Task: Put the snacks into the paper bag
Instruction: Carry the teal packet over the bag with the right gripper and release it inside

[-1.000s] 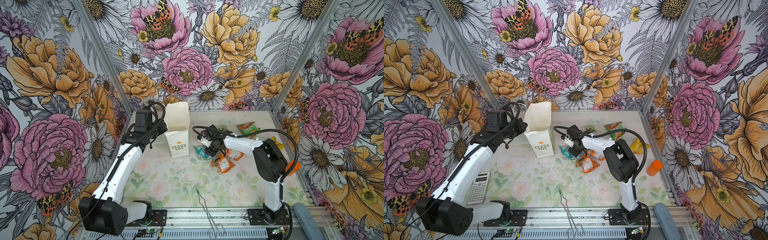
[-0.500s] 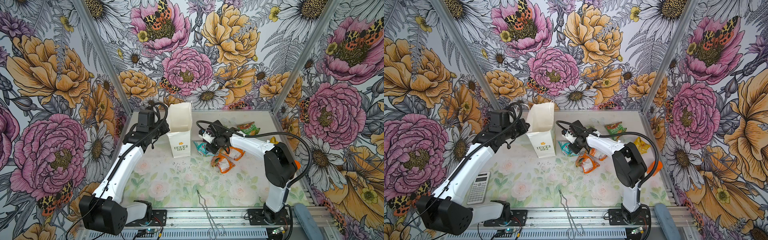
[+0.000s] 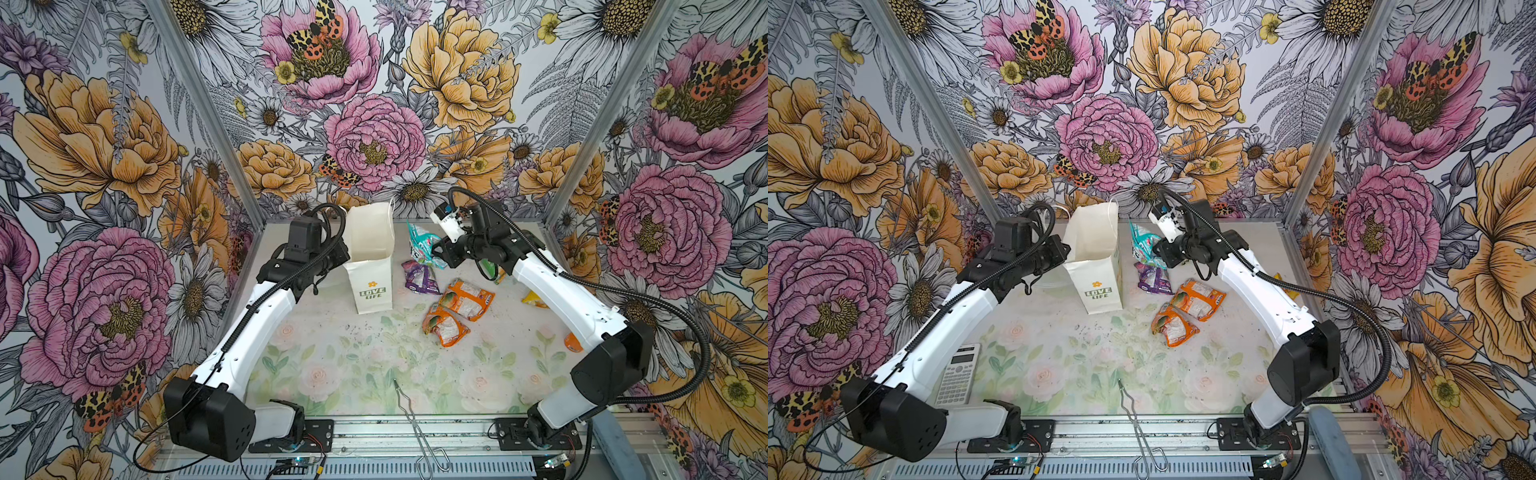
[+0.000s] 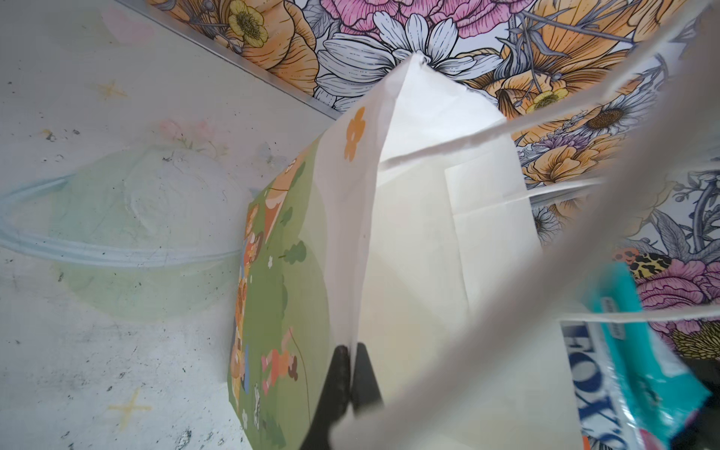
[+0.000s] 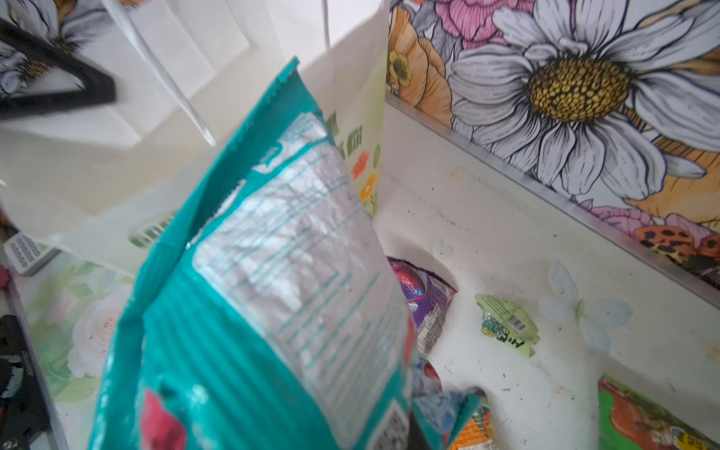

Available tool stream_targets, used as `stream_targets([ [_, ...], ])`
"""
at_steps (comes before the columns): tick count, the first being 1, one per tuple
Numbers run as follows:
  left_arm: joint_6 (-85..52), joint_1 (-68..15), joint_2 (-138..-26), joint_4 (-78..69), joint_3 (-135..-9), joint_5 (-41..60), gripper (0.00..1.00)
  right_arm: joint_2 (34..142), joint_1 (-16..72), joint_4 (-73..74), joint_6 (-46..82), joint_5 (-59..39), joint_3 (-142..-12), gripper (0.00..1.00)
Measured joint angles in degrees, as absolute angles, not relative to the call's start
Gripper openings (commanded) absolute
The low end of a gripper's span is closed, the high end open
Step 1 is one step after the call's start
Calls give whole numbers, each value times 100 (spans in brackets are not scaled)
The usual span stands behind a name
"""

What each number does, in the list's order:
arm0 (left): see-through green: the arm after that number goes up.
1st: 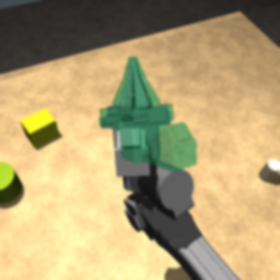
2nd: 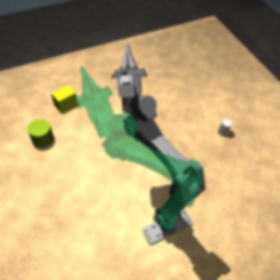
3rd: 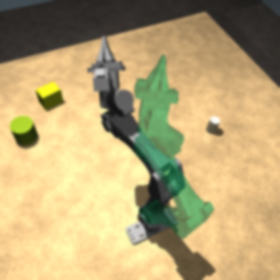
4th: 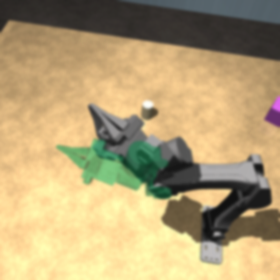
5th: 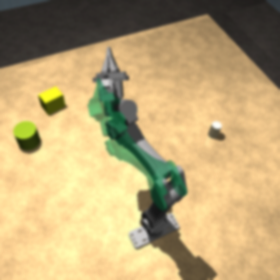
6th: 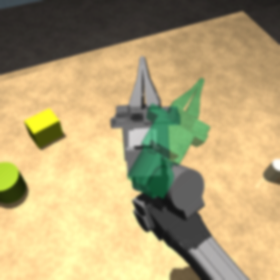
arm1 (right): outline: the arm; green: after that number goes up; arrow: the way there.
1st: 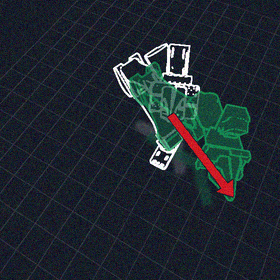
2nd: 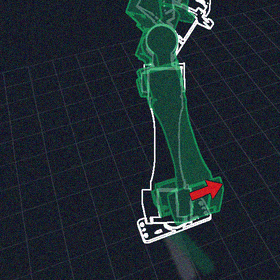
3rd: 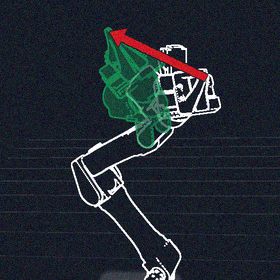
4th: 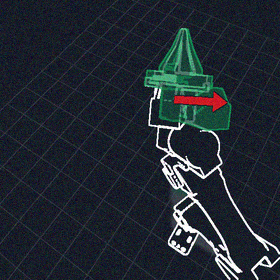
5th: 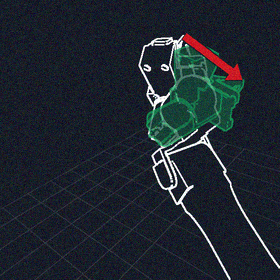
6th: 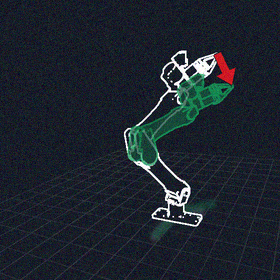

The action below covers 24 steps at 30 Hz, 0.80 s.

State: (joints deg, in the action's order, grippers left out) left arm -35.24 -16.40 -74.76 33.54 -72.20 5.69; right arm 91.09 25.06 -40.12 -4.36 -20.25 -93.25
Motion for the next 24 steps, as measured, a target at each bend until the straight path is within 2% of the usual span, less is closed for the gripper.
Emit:
stream_targets([
  [7,-3760,-1942,-7476,3317,-7220,12,0,9109,2596,-4003,185,-2453,-10735,0],
  [12,-3892,-2040,-7481,3315,-7220,-263,0,9170,3127,-3774,617,-2451,-11465,0],
  [17,-3948,-2156,-7542,3277,-7220,-432,0,9520,3677,-3389,1256,-2193,-11727,0],
  [24,-4018,-2202,-7618,3264,-7220,-508,0,10302,3826,-3181,2169,-1529,-11730,0],
])
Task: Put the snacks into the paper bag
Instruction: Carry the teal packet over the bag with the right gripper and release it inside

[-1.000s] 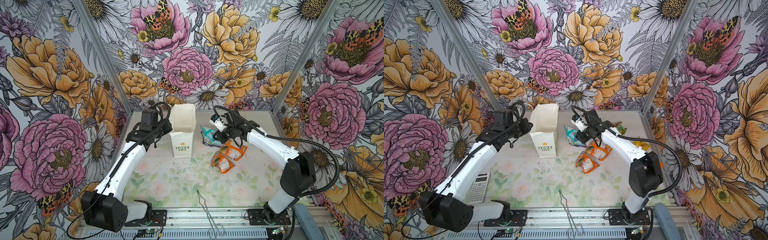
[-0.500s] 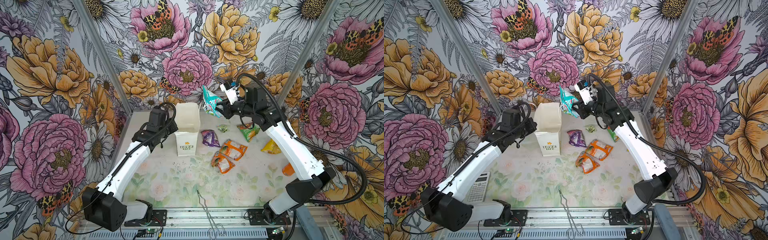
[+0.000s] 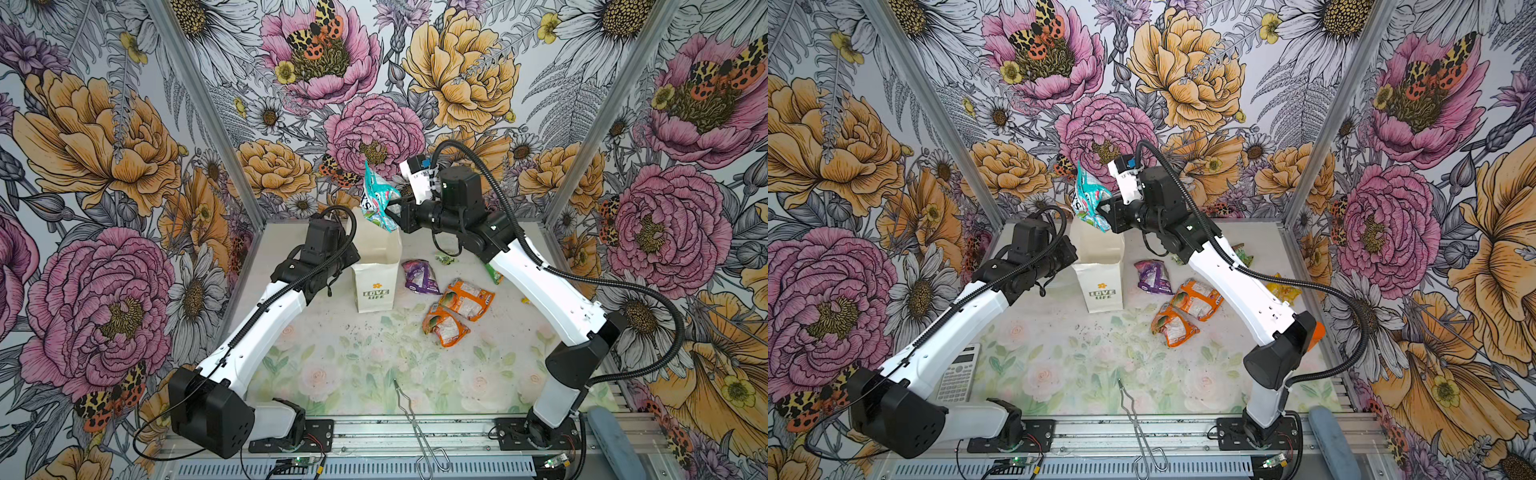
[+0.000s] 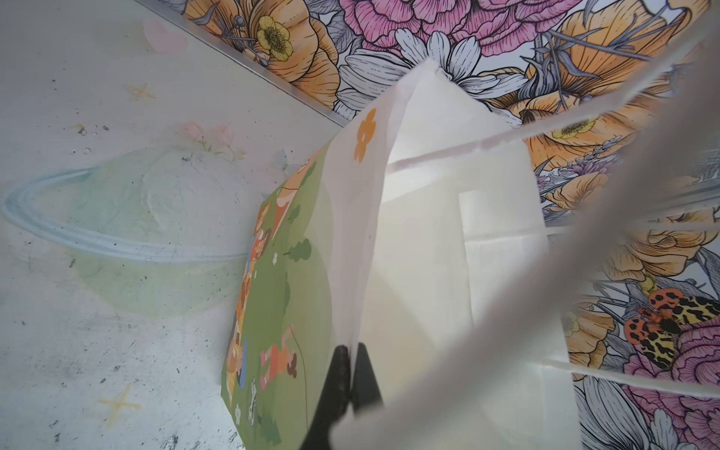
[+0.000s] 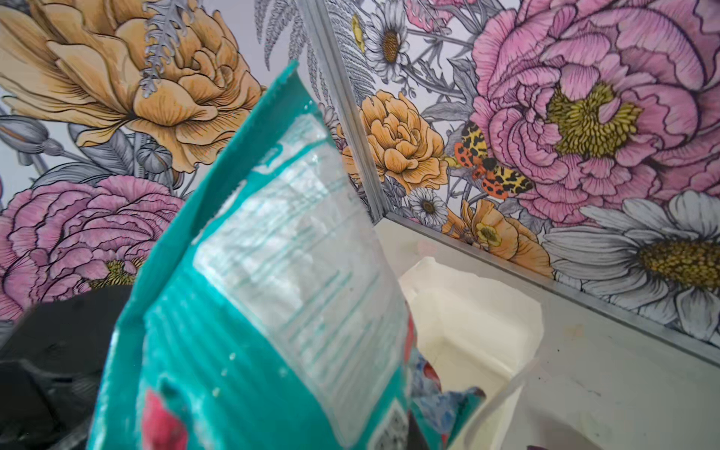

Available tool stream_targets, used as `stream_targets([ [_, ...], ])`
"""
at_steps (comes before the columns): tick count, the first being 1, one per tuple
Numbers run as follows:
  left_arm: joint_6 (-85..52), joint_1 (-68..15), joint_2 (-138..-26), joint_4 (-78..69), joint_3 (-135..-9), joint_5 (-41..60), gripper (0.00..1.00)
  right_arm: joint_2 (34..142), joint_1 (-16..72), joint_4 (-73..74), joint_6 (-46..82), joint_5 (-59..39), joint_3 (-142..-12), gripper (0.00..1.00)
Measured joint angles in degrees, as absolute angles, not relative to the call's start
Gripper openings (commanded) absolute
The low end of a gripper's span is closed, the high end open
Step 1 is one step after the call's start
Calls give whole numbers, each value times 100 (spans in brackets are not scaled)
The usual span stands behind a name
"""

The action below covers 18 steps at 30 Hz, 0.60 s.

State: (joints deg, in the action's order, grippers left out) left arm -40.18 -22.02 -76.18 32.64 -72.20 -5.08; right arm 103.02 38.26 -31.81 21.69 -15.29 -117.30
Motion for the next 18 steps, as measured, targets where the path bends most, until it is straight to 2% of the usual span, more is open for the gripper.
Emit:
stream_targets([
  [7,-4018,-2202,-7625,3151,-7220,-517,0,10774,3857,-3186,2681,-1256,-11725,0],
  [18,-4056,-2228,-7738,2987,-7220,-513,0,10805,3887,-3151,2805,-788,-11478,0],
])
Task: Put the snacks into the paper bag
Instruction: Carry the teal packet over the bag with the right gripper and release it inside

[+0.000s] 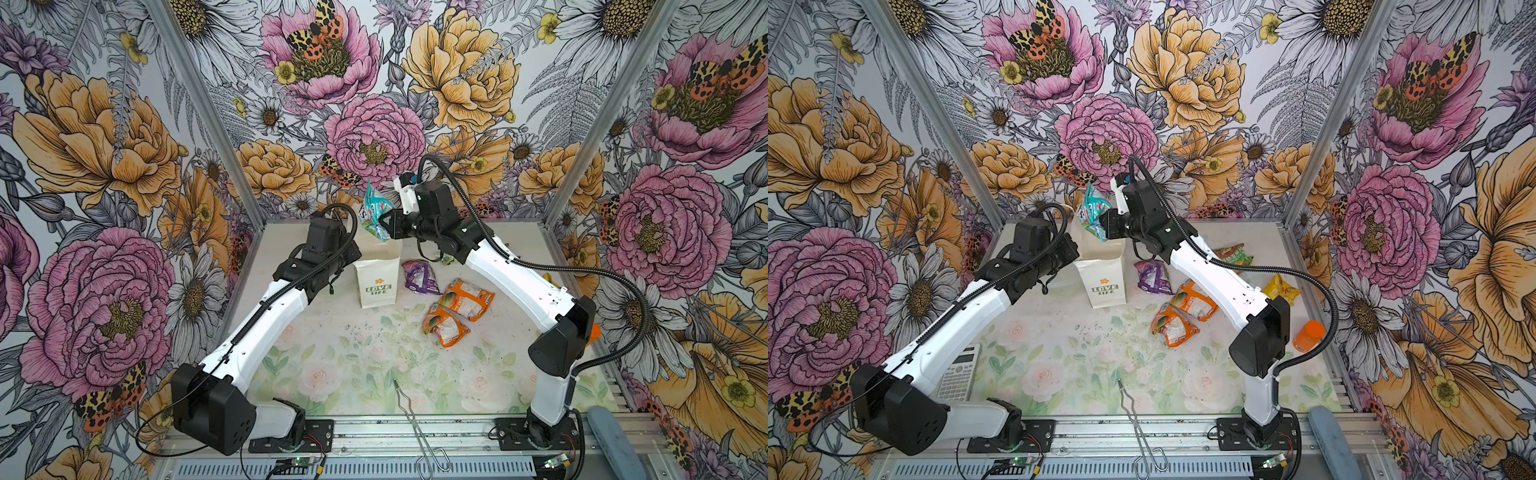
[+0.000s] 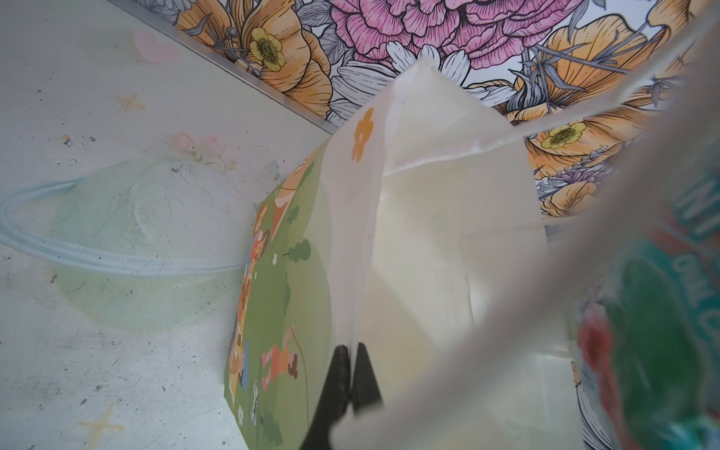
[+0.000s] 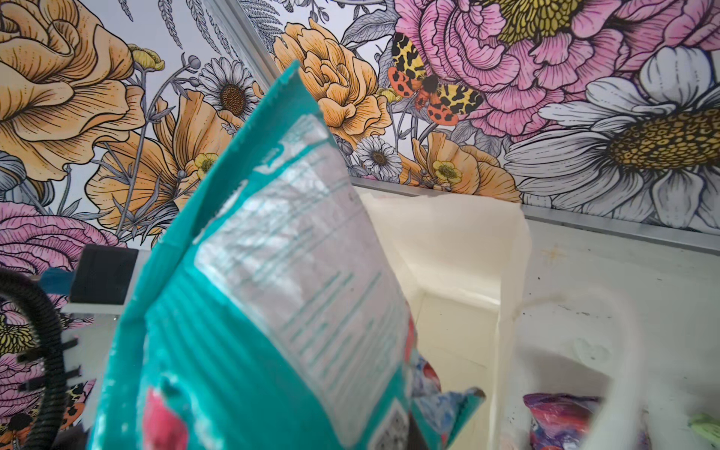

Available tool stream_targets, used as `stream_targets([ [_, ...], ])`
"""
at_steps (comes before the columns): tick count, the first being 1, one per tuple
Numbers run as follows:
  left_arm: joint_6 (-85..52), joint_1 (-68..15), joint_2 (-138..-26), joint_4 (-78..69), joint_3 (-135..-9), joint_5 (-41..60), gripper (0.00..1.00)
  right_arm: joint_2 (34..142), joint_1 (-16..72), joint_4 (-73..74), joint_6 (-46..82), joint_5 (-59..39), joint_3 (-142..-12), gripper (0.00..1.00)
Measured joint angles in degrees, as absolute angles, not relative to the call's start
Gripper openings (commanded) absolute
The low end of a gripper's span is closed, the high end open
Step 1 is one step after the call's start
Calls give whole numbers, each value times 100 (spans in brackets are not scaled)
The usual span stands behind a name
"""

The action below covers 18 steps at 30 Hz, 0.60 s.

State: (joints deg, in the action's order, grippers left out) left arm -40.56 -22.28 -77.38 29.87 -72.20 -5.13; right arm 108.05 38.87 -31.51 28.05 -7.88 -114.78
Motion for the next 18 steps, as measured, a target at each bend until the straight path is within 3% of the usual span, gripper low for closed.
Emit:
stream_targets([
  [4,-4060,-2265,-7815,2969,-7220,-510,0,10809,3905,-3210,2805,-687,-11458,1],
  [9,-4060,-2276,-7867,2969,-7220,-510,0,10816,3909,-3291,2803,-666,-11450,18],
  [18,-4060,-2276,-7911,2956,-7220,-510,0,10816,3918,-3365,2731,-626,-11382,35],
])
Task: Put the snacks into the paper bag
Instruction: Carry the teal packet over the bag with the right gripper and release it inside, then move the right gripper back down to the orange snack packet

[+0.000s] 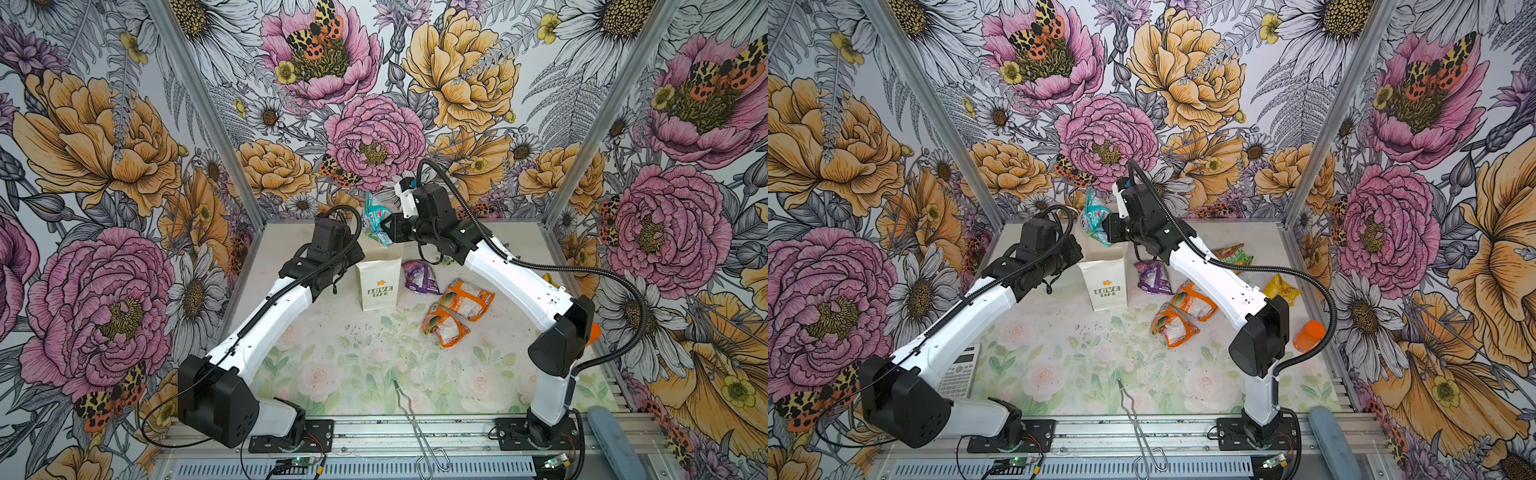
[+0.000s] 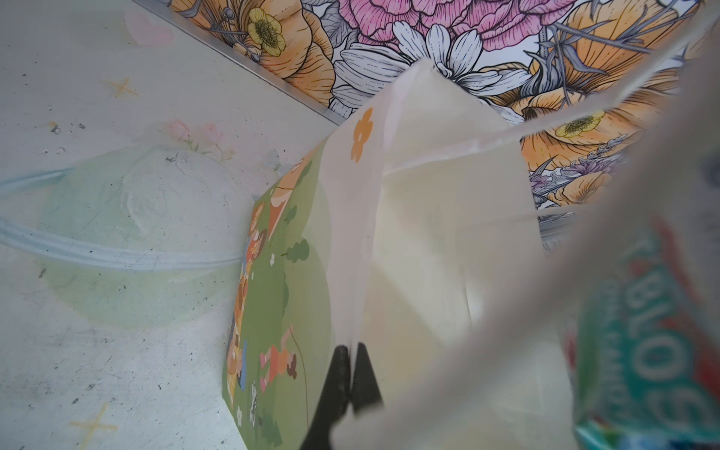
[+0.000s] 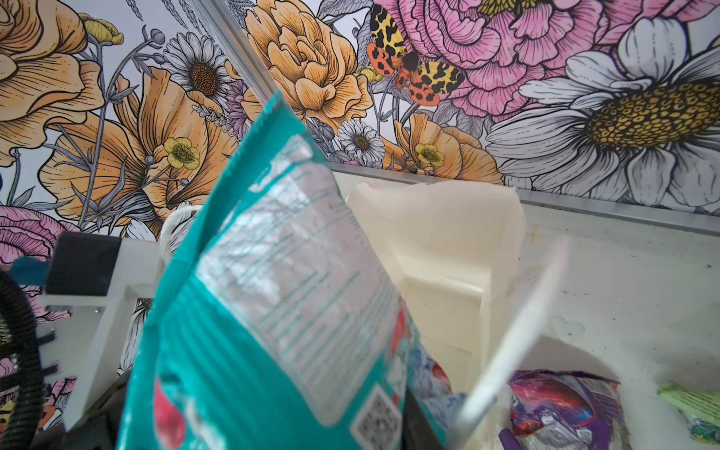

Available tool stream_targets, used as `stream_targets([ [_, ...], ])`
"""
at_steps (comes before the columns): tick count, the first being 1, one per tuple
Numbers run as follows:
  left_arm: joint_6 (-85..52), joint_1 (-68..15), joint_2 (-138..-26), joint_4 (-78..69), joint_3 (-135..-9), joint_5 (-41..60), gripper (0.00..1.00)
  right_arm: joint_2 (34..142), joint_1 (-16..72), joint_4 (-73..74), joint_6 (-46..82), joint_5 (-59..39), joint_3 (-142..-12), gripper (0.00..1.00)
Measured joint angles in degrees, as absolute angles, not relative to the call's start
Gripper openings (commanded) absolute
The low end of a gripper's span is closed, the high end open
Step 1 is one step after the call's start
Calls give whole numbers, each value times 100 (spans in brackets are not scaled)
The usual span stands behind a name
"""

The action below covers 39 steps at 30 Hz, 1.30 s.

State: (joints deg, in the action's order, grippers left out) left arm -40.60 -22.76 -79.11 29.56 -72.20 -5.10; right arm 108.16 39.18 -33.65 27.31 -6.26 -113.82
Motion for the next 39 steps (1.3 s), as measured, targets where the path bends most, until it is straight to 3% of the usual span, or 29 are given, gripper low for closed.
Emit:
stream_targets([
  [17,-4058,-2303,-7924,2897,-7220,-469,0,10689,3920,-3369,2069,-919,-11174,53],
  [25,-4038,-2248,-7924,2886,-7220,-336,0,9448,3905,-3680,1500,-969,-9784,71],
  [31,-4032,-2211,-7924,2884,-7220,-248,0,8388,3822,-4034,1767,-770,-8702,76],
  [39,-4010,-2189,-7924,2884,-7220,-150,0,8123,3505,-4696,2561,-576,-7395,92],
])
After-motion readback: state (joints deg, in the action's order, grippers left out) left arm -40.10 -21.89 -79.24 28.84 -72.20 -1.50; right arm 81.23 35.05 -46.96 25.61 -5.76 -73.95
